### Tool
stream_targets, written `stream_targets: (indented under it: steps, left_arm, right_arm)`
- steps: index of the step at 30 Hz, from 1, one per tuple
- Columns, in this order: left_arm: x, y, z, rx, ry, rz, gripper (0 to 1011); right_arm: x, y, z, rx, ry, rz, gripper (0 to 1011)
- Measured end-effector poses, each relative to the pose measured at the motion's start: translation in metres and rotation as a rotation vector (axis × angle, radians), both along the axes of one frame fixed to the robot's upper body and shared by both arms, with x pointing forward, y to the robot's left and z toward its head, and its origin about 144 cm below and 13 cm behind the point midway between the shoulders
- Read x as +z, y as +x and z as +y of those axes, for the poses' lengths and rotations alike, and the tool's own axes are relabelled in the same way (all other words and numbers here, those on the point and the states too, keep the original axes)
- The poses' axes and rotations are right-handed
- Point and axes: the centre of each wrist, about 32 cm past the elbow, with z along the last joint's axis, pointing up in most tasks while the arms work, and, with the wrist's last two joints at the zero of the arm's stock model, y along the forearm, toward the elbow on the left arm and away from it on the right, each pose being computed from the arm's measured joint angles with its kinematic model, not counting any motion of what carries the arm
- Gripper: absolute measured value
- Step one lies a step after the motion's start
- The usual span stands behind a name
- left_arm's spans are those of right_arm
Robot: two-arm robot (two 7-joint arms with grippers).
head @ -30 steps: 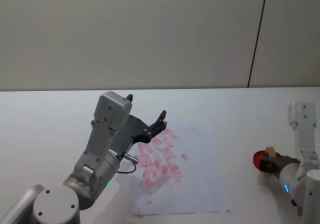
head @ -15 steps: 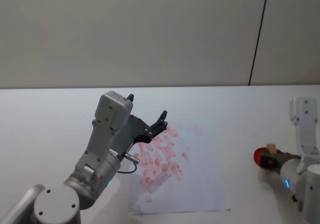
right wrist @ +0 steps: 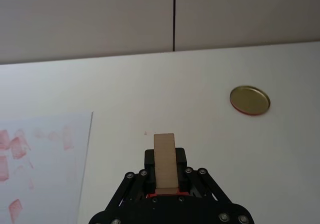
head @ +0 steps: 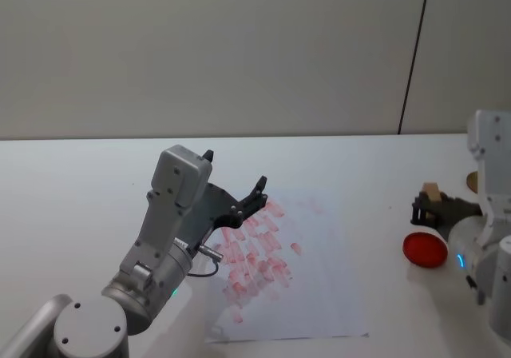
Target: Use the one hand to pick up the stamp and affix it onto the A4 paper.
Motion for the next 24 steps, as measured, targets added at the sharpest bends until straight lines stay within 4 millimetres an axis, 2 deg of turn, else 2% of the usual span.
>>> stream_targets:
  steps: [10,24]
  left_arm:
    - [0.0,0.0,0.0,0.0,0.0,0.0,993]
    - [0.0,0.0,0.0,0.0,0.0,0.0,993]
  right_arm:
    - [0.011,-0.001,0.014,0.058,0.005,-0.014,219]
    - [-0.004,0.022,0.047,0.148,0.003,0.062,219]
